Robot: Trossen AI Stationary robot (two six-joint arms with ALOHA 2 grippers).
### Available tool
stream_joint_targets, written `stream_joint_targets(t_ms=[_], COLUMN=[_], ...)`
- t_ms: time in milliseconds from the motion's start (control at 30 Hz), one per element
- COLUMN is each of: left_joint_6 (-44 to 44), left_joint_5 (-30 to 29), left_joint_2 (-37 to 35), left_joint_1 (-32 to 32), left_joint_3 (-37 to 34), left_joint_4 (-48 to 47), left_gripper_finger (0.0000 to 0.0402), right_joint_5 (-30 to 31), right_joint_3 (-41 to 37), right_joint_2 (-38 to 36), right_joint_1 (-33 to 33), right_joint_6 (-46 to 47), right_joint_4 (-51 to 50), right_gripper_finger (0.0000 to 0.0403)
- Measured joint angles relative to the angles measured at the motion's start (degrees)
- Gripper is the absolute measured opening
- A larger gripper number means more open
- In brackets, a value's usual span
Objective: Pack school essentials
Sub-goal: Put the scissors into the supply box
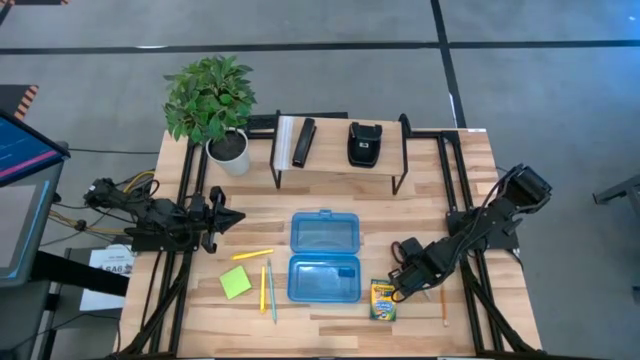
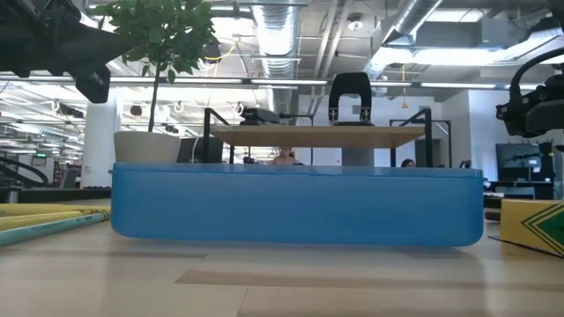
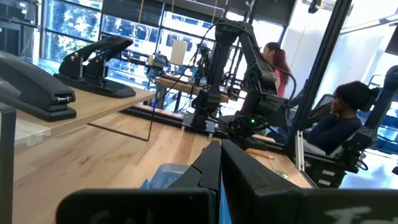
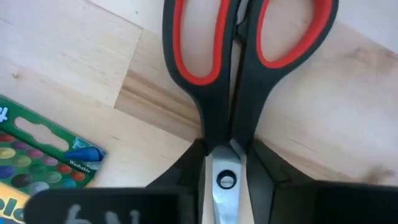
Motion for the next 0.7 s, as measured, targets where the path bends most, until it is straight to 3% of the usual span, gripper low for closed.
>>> stream_joint_targets(t_ms=[400, 700], left_joint_6=[0.0, 0.0], left_joint_5=[0.0, 0.0], left_joint_2=[0.0, 0.0], left_joint_1=[0.0, 0.0], left_joint_3=[0.0, 0.0], left_joint_4=[0.0, 0.0], left_gripper_finger=[0.0000, 0.0000], right_joint_5=[1.5, 4.5], right_joint_3=[3.8, 14.6], right_joint_2=[0.1, 0.1], right_joint_1=[-2.1, -5.1], right_joint_6=[-5.3, -16.7], right_joint_4=[-3.5, -10.1], right_gripper_finger=[0.0095, 0.0095])
